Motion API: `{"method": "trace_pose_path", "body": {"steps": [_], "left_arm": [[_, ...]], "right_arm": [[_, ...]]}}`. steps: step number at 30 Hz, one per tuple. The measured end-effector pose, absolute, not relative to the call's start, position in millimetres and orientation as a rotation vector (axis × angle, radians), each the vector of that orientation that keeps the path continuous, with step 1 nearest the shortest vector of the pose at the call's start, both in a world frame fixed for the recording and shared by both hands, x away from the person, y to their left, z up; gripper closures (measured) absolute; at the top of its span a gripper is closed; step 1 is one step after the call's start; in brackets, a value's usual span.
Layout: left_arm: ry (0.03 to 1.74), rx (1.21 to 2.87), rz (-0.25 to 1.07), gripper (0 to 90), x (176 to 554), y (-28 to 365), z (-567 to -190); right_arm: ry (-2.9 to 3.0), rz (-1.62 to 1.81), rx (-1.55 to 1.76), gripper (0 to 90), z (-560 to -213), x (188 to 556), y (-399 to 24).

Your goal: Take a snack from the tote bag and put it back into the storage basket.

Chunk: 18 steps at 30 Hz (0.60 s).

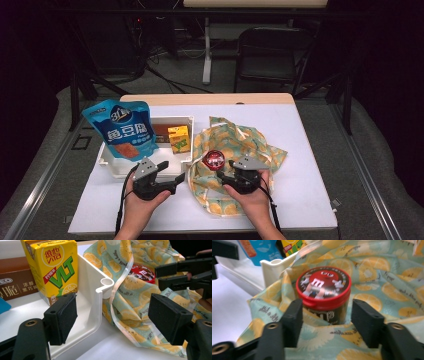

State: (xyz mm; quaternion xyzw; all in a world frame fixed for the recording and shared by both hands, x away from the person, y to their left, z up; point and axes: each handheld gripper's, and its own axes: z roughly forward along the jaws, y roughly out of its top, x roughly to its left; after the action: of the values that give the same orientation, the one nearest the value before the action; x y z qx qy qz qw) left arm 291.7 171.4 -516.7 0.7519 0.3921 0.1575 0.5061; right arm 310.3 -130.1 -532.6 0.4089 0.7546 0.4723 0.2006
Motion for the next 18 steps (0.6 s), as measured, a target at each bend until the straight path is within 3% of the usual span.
{"method": "trace_pose_path", "body": {"steps": [5,13,18], "left_arm": [[0.959,1.806,0.370,23.5,292.4,175.6,-517.7],[0.961,1.812,0.367,23.8,291.8,179.9,-517.7],[0.962,1.810,0.367,23.8,291.9,180.7,-518.9]], "right_arm": [[2.069,1.396,1.120,34.8,-522.1,317.0,-123.8],[2.049,1.358,1.188,36.1,-515.4,333.4,-111.5],[2.103,1.312,1.205,25.9,-521.7,339.0,-103.1]]}}
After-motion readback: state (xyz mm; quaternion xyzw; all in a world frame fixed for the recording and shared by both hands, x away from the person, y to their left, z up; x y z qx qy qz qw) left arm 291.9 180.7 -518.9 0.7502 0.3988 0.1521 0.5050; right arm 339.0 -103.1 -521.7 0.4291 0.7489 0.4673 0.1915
